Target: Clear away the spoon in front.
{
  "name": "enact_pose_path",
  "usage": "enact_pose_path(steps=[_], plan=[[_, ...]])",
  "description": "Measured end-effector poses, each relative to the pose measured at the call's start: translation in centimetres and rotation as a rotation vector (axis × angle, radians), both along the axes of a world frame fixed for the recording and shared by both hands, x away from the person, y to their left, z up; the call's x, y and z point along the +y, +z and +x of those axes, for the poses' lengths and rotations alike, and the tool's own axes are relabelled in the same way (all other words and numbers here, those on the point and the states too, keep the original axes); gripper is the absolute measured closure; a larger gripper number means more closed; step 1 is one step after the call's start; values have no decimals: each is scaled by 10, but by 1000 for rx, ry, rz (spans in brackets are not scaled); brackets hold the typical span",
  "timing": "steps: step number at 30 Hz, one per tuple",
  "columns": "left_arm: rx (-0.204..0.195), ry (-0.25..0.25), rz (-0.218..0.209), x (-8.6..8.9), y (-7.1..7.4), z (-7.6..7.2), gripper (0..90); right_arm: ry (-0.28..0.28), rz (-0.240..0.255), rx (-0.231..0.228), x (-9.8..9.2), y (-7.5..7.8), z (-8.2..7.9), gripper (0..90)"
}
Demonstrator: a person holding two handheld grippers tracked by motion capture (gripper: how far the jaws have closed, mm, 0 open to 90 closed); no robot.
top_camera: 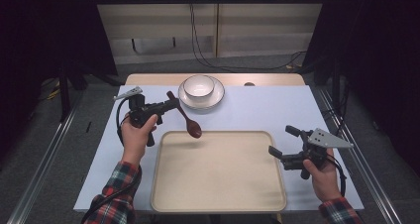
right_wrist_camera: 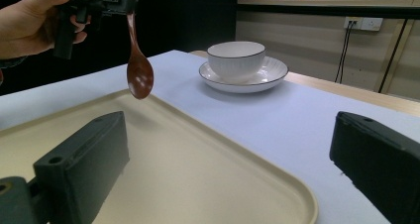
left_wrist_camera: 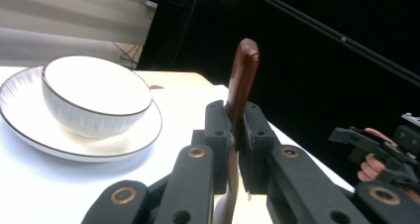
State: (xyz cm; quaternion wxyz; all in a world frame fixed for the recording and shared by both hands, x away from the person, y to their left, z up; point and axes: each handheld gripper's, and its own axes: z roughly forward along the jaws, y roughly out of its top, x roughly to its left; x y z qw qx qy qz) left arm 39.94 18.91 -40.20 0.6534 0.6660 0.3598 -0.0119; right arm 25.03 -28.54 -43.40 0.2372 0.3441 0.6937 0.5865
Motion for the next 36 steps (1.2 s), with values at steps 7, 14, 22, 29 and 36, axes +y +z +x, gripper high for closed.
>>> enact_pose_path(steps=[7, 14, 22, 29, 36], plan=[[0, -19, 4, 0, -2, -6, 839, 0, -5, 1, 0, 0, 0, 15], [5, -48, 3, -1, -2, -15, 840, 0, -2, 3, 1, -1, 0, 15], [20, -60, 9, 1, -7, -23, 840, 0, -2, 5, 0, 0, 0, 15], [22, -69, 15, 4, -8, -28, 840, 3, -2, 8, 1, -1, 0, 15], [35, -82, 2, 6, -12, -34, 839, -3, -3, 8, 2, -1, 0, 15]])
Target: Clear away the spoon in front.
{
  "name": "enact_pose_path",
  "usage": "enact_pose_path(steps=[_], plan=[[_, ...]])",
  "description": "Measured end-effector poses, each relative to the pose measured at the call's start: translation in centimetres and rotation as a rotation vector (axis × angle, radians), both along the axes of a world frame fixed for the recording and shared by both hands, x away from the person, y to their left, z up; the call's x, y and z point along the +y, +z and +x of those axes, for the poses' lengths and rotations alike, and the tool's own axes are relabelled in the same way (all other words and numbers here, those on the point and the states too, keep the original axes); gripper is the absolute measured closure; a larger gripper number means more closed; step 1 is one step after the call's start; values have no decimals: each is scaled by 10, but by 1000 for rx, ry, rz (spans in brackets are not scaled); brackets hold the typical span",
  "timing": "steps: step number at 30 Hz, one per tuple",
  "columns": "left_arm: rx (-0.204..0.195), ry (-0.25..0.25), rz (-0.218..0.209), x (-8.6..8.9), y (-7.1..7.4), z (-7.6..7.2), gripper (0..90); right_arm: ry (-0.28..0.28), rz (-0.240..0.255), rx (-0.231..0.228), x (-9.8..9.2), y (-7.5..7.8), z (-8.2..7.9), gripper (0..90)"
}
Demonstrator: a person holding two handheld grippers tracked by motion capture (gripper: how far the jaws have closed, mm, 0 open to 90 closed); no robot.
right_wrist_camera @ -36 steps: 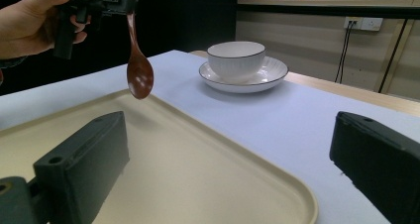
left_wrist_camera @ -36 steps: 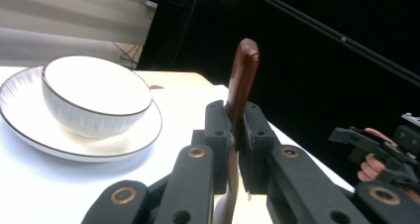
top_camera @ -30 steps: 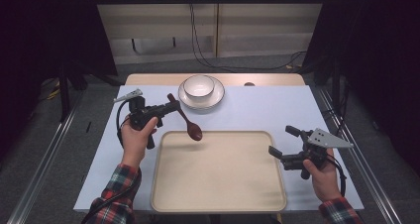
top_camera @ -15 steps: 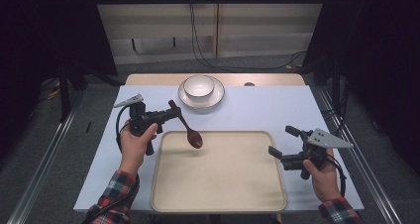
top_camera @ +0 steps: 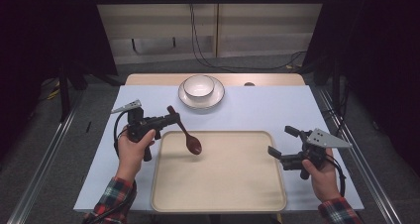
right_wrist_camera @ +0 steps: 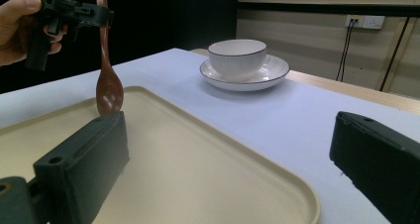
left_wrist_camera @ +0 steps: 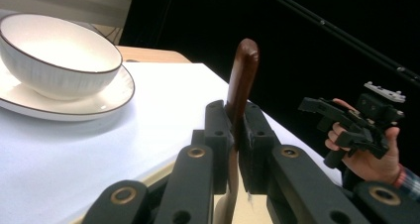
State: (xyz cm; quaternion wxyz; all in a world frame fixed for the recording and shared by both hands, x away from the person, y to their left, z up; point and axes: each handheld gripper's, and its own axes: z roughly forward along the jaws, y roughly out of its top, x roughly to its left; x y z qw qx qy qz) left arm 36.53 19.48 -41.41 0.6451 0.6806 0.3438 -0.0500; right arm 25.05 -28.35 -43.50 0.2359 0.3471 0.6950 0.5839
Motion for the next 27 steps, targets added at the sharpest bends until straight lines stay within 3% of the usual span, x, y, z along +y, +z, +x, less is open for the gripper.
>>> enact_pose_path(steps=[27], plan=[[20, -56, 40, -3, -5, -16, 839, 9, -4, 2, 0, 0, 1, 15]])
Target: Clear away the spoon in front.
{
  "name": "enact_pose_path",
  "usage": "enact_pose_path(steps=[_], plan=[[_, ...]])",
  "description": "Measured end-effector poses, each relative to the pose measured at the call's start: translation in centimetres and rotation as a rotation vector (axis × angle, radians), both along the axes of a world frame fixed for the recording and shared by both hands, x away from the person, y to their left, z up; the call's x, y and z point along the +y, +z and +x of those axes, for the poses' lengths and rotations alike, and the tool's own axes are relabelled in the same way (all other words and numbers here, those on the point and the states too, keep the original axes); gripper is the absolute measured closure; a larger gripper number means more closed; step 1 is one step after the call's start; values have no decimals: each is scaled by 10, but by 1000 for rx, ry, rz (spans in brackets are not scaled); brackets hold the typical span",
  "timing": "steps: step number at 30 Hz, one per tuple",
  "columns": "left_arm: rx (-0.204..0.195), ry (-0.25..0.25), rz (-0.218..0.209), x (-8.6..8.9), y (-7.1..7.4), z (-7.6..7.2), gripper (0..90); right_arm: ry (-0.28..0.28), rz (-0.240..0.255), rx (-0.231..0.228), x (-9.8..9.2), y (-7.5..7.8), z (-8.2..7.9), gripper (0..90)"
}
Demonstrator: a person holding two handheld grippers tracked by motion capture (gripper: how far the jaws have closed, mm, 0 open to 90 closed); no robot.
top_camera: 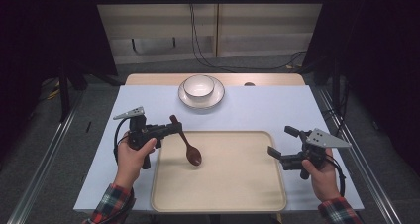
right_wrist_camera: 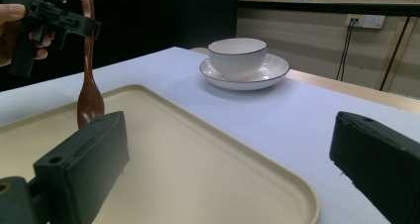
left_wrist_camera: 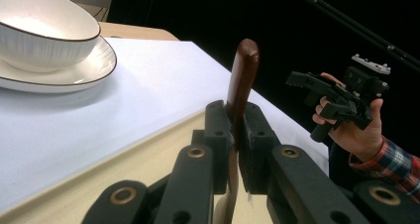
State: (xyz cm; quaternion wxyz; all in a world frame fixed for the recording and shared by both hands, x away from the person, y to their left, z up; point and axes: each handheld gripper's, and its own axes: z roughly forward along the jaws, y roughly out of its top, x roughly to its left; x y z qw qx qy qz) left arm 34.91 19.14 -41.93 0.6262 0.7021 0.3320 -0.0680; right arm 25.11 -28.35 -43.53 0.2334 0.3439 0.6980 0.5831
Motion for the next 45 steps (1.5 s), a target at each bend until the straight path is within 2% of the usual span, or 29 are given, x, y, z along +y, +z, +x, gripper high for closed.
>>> enact_pose_path(steps=[10, 15, 20, 30, 34, 37, 42, 43, 45], plan=[[5, -14, 1, -1, -2, -5, 839, 3, -3, -2, 0, 0, 0, 15], [-2, -20, 18, 0, -2, -6, 839, 3, -6, 1, -1, 0, 0, 15], [11, -21, 8, 0, -2, -8, 839, 2, -2, 4, 0, 0, 0, 15], [12, -28, 28, 1, -4, -12, 839, -1, 3, -4, 1, 1, 1, 16], [24, -30, 19, 0, -4, -15, 839, -2, 3, -4, 1, 1, 1, 16], [20, -34, 35, 2, -5, -15, 839, 5, 1, 1, 1, 1, 1, 16], [33, -36, 24, 2, -5, -18, 839, 4, 1, -1, 1, 1, 1, 16], [28, -44, 38, 3, -6, -18, 839, 6, 0, 2, 1, 1, 1, 16], [29, -44, 39, 3, -6, -18, 839, 6, 0, 1, 1, 1, 1, 16]])
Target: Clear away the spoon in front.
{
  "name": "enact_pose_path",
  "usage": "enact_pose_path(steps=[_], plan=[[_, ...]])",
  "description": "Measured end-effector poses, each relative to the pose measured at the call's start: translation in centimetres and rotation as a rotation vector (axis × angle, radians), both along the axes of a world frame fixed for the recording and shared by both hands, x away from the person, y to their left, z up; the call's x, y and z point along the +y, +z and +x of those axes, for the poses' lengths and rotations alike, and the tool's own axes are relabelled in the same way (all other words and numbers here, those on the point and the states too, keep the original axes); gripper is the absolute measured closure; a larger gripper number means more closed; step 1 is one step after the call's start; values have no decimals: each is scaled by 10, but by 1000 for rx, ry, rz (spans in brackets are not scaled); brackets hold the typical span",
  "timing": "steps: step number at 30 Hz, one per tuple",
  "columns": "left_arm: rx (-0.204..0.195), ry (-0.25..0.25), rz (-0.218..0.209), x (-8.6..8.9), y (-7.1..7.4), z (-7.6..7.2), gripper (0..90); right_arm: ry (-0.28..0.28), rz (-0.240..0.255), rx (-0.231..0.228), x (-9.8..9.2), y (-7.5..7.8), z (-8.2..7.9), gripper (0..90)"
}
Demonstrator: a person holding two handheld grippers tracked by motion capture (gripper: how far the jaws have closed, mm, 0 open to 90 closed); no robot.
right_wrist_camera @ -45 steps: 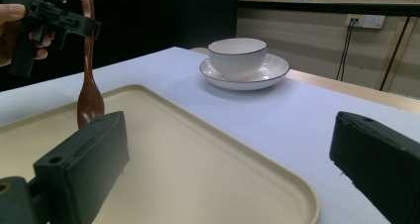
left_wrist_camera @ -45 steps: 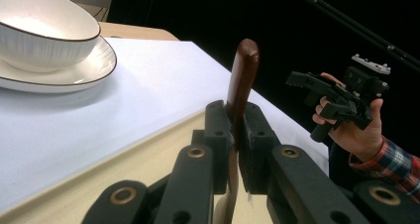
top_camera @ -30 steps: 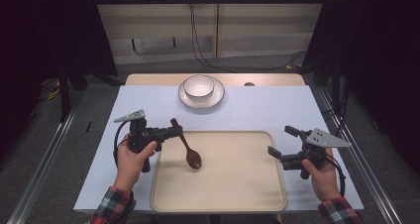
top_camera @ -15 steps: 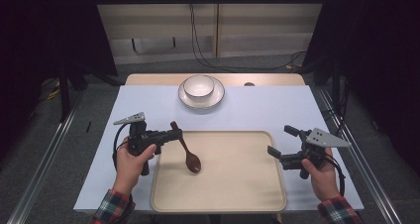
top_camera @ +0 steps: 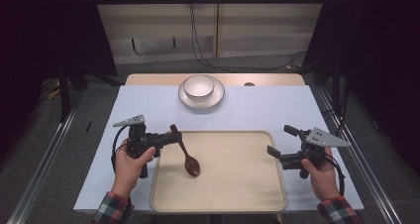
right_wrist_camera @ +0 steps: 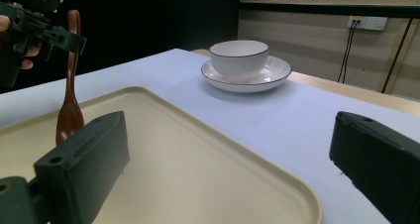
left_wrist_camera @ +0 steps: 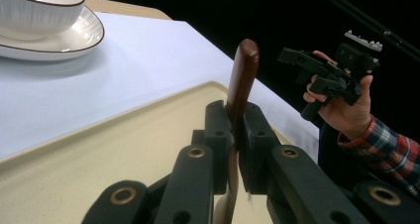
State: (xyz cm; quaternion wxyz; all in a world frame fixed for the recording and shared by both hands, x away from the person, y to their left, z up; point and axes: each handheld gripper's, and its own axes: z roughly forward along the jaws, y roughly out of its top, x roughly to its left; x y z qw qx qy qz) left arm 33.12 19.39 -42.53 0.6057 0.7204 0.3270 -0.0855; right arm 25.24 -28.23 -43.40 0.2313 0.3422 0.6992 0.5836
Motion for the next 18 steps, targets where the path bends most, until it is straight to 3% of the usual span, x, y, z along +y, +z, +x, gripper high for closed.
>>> enact_pose_path(steps=[18], plan=[[16, -37, 3, -10, -5, -4, 839, 5, 0, -7, 1, 1, -1, 16]])
